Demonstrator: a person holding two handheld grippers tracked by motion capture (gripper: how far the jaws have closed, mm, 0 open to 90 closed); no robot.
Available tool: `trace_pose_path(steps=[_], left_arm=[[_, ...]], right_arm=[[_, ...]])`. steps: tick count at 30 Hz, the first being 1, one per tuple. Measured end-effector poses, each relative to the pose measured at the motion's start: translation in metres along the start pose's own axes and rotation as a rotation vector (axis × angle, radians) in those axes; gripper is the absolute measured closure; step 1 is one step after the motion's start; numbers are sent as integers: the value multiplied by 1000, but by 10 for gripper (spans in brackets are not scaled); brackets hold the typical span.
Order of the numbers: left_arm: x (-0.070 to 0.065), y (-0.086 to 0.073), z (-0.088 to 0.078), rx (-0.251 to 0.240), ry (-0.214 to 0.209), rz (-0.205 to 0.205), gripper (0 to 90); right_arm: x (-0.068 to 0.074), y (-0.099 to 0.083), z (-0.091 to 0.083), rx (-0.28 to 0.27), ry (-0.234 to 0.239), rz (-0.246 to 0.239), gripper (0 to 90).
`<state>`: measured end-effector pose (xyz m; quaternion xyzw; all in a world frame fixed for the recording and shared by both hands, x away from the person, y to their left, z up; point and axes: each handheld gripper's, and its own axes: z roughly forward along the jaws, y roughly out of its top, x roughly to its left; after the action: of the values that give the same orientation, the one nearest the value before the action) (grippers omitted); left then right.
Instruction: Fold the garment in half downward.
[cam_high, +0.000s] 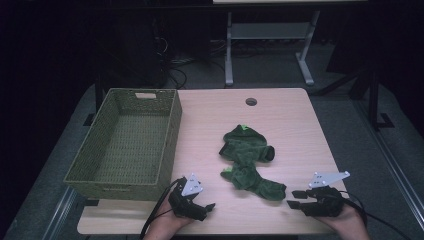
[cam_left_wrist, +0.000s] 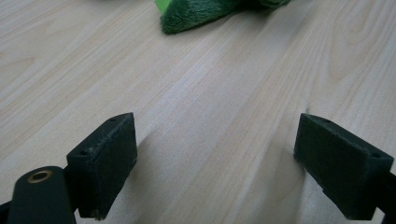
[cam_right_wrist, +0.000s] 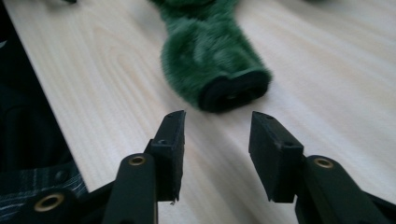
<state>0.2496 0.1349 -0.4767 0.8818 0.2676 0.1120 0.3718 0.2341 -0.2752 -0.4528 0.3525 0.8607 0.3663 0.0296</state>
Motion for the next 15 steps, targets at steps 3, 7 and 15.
trace_pose_path(steps=[3,7,15], left_arm=[[0,0,0,1,0,0,126],[0,0,0,1,0,0,126],[0,0,0,2,1,1,126]], right_arm=[[0,0,6,14,26,-4,598],[2,3,13,24,38,-3,616],[0,8,17,10,28,7,710]])
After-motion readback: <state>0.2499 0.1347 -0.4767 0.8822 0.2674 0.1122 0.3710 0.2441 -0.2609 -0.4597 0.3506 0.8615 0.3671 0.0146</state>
